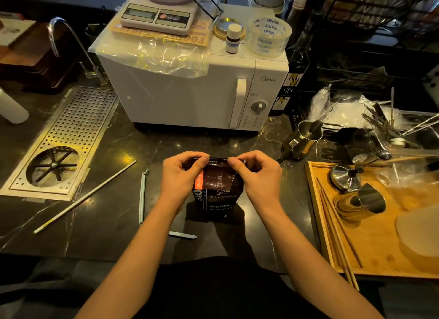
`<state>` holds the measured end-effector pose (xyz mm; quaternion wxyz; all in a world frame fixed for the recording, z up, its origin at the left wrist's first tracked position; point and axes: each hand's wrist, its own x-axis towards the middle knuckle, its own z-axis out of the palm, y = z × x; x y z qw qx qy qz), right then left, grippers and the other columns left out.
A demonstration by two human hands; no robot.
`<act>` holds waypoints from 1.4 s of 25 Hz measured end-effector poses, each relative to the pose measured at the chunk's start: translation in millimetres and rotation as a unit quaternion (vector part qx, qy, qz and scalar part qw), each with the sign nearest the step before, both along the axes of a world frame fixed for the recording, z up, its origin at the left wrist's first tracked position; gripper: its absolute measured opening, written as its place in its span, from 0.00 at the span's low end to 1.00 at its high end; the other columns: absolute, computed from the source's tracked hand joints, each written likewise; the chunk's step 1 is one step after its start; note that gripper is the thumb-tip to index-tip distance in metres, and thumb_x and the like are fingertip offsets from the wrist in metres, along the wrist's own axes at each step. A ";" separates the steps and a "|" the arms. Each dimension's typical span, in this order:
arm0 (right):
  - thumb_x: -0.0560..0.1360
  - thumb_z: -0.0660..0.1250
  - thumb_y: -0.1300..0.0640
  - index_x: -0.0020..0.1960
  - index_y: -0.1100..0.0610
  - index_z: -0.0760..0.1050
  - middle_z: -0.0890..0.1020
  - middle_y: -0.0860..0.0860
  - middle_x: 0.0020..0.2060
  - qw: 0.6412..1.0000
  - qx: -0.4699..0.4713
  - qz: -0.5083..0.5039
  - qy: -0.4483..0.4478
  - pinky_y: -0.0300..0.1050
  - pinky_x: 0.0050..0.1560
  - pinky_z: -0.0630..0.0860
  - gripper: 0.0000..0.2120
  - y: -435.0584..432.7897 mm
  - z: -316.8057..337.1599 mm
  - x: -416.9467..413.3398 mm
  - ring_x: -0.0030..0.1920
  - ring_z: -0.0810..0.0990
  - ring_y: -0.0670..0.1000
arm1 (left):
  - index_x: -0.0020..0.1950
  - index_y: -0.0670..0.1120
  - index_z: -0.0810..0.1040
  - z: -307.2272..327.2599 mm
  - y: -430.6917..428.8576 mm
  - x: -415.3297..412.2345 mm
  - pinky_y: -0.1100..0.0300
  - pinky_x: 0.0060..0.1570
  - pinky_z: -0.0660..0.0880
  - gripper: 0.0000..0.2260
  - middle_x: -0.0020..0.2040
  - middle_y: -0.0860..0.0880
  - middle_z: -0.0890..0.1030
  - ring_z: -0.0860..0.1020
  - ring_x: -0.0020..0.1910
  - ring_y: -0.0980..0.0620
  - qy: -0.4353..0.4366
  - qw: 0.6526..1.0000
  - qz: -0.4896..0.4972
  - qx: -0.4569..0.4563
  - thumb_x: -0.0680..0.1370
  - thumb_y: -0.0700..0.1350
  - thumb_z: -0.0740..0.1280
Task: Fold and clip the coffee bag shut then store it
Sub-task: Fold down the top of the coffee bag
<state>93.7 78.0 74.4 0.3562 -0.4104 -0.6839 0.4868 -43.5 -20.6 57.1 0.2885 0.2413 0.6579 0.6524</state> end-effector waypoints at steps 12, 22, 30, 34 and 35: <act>0.75 0.71 0.60 0.40 0.50 0.79 0.83 0.51 0.36 1.000 -0.003 -0.004 -0.007 0.54 0.43 0.82 0.08 -2.1 -7.5 5.9 0.39 0.83 0.54 | 0.50 0.50 0.84 -7.9 -3.1 4.7 0.61 0.42 0.81 0.07 0.43 0.53 0.87 0.85 0.46 0.53 -0.023 0.999 -0.030 0.012 0.79 0.43 0.66; 0.76 0.69 0.54 0.48 0.52 0.81 0.82 0.47 0.43 0.956 0.213 0.144 -0.139 0.50 0.47 0.78 0.03 4.4 11.4 -21.3 0.46 0.80 0.46 | 0.51 0.48 0.84 -11.4 0.1 0.8 0.63 0.49 0.78 0.05 0.49 0.51 0.81 0.81 0.50 0.55 0.138 0.990 0.008 0.022 0.77 0.46 0.69; 0.77 0.66 0.54 0.45 0.51 0.77 0.76 0.43 0.41 0.933 0.243 0.136 -0.228 0.47 0.42 0.73 0.02 2.9 17.3 -29.0 0.46 0.77 0.48 | 0.46 0.56 0.83 -9.2 -1.0 -0.4 0.47 0.52 0.81 0.07 0.45 0.54 0.84 0.83 0.48 0.52 0.124 0.991 0.035 0.019 0.74 0.43 0.74; 0.75 0.69 0.54 0.44 0.51 0.79 0.79 0.45 0.40 0.947 0.236 0.123 -0.181 0.48 0.42 0.76 0.02 -1.9 12.1 -26.4 0.44 0.77 0.46 | 0.45 0.57 0.82 -10.7 -3.5 -3.1 0.45 0.51 0.80 0.08 0.43 0.56 0.83 0.82 0.47 0.52 0.123 0.992 0.028 0.014 0.75 0.43 0.73; 0.75 0.69 0.53 0.44 0.50 0.80 0.80 0.45 0.40 0.952 0.222 0.132 -0.167 0.49 0.43 0.77 0.02 -0.1 10.5 -23.6 0.44 0.78 0.46 | 0.45 0.57 0.82 -11.7 -4.3 -4.0 0.45 0.51 0.80 0.07 0.44 0.55 0.83 0.82 0.47 0.51 0.125 0.992 0.027 0.011 0.75 0.43 0.73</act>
